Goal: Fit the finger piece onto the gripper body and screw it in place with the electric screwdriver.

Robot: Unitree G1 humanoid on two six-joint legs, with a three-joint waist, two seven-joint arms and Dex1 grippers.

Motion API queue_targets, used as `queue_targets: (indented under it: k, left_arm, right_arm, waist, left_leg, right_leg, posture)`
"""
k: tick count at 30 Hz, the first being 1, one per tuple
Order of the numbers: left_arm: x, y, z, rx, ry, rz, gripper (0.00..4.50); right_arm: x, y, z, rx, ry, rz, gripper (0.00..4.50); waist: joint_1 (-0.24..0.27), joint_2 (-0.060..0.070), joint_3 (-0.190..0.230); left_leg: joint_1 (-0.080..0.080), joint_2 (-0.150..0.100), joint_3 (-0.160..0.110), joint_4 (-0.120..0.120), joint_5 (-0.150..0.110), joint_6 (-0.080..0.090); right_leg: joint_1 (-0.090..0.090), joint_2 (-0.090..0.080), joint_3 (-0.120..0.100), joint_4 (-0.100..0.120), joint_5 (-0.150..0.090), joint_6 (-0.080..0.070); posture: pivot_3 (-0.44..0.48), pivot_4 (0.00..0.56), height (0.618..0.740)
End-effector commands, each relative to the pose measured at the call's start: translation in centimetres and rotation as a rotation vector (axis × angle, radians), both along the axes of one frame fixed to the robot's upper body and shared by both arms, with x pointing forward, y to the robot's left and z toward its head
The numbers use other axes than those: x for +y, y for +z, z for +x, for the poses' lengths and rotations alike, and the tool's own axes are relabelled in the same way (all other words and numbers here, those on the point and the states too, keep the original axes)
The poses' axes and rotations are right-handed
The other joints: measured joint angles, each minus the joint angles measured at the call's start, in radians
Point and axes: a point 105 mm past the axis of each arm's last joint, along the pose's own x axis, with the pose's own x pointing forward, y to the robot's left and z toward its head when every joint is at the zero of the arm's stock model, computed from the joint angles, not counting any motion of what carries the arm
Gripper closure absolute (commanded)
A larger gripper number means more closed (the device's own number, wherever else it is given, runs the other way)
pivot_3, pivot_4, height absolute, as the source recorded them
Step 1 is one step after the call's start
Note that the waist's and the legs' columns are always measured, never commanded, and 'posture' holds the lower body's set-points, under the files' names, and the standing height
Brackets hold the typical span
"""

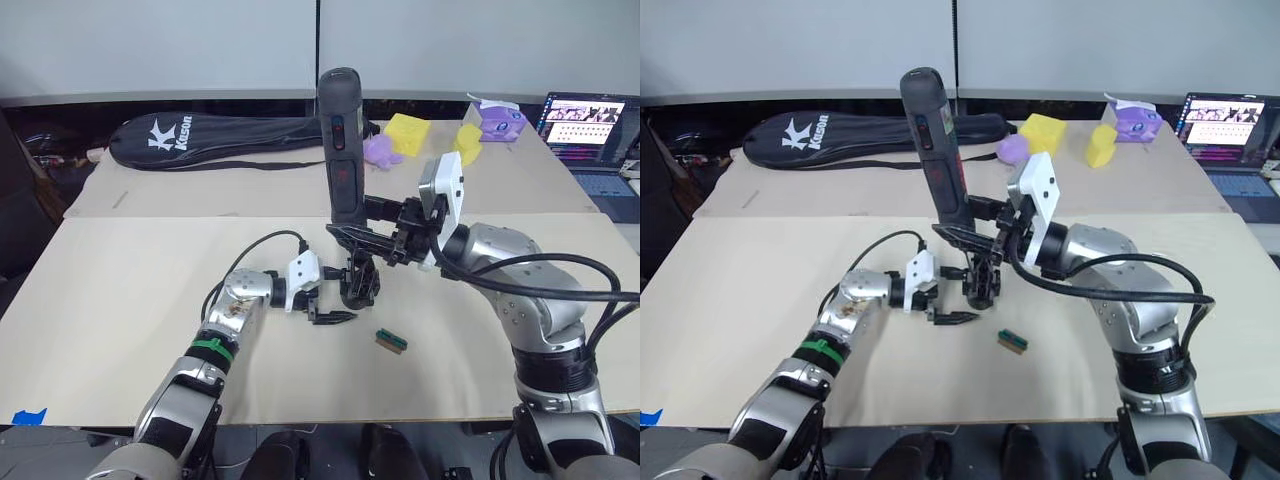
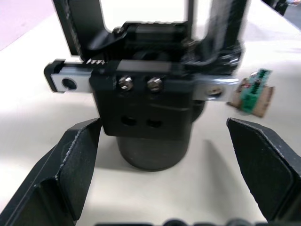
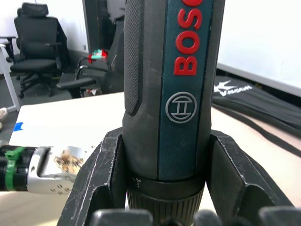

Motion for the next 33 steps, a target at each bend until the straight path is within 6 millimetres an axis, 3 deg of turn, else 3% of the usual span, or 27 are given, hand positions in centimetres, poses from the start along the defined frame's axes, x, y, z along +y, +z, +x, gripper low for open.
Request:
queue_targets:
  k: [1, 8, 14, 19, 25, 33]
  left_arm:
    - [-0.8, 1.1, 0.7, -0.048, 0.005, -0.02, 0.0]
    - [-1.8, 1.0, 1.3, -0.057, 0.013, -0.018, 0.0]
    - [-2.0, 0.9, 1.9, -0.067, 0.029, -0.01, 1.7]
    - [-1.8, 0.8, 1.9, -0.06, 0.018, -0.005, 1.68]
    - [-1.6, 0.7, 2.0, -0.058, 0.017, 0.001, 1.68]
    - [-1.4, 0.6, 1.9, -0.059, 0.018, 0.0, 1.68]
  right_arm:
    - [-0.1, 1.4, -0.8, -0.081, 0.014, 0.038, 2.57]
    - [-0.2, 1.2, -1.0, -0.083, 0.017, 0.048, 2.57]
    - [-0.4, 0.8, -1.2, -0.083, 0.047, 0.059, 2.57]
    - [-0.5, -0.9, -1.0, -0.089, 0.072, -0.004, 2.57]
    - [-0.5, -3.8, 0.3, 0.077, 0.048, -0.067, 2.57]
    - [-1.3, -4.9, 2.0, 0.144, -0.003, -0.06, 2.57]
  waist:
    - [0.0, 0.0, 0.0]
    - [-0.001, 0.0, 0.0]
    - [0.001, 0.0, 0.0]
    - [0.0, 0.0, 0.0]
    - [-0.001, -0.001, 0.0]
    - [-0.001, -0.001, -0.001]
  left_leg:
    - [0.0, 0.0, 0.0, 0.0, 0.0, 0.0]
    - [0.0, 0.0, 0.0, 0.0, 0.0, 0.0]
    - [0.0, 0.0, 0.0, 0.0, 0.0, 0.0]
    - [0.001, 0.0, 0.0, 0.001, -0.001, 0.002]
    - [0.003, 0.0, 0.0, 0.001, -0.001, 0.001]
    - [0.005, 0.001, 0.0, 0.001, -0.001, 0.002]
  right_leg:
    - [0.0, 0.0, 0.0, 0.0, 0.0, 0.0]
    - [0.0, 0.0, 0.0, 0.0, 0.0, 0.0]
    - [0.0, 0.0, 0.0, 0.0, 0.0, 0.0]
    - [0.001, 0.0, 0.0, 0.0, 0.0, 0.0]
    - [0.001, 0.0, 0.0, 0.0, 0.0, 0.0]
    - [0.002, 0.0, 0.001, 0.0, 0.0, 0.0]
  posture:
    - [0.0, 0.15, 0.723]
    - [0.0, 0.15, 0.723]
    - [0.0, 0.15, 0.723]
    - [0.0, 0.15, 0.723]
    - [0.0, 0.15, 0.723]
    - [0.0, 0.15, 0.723]
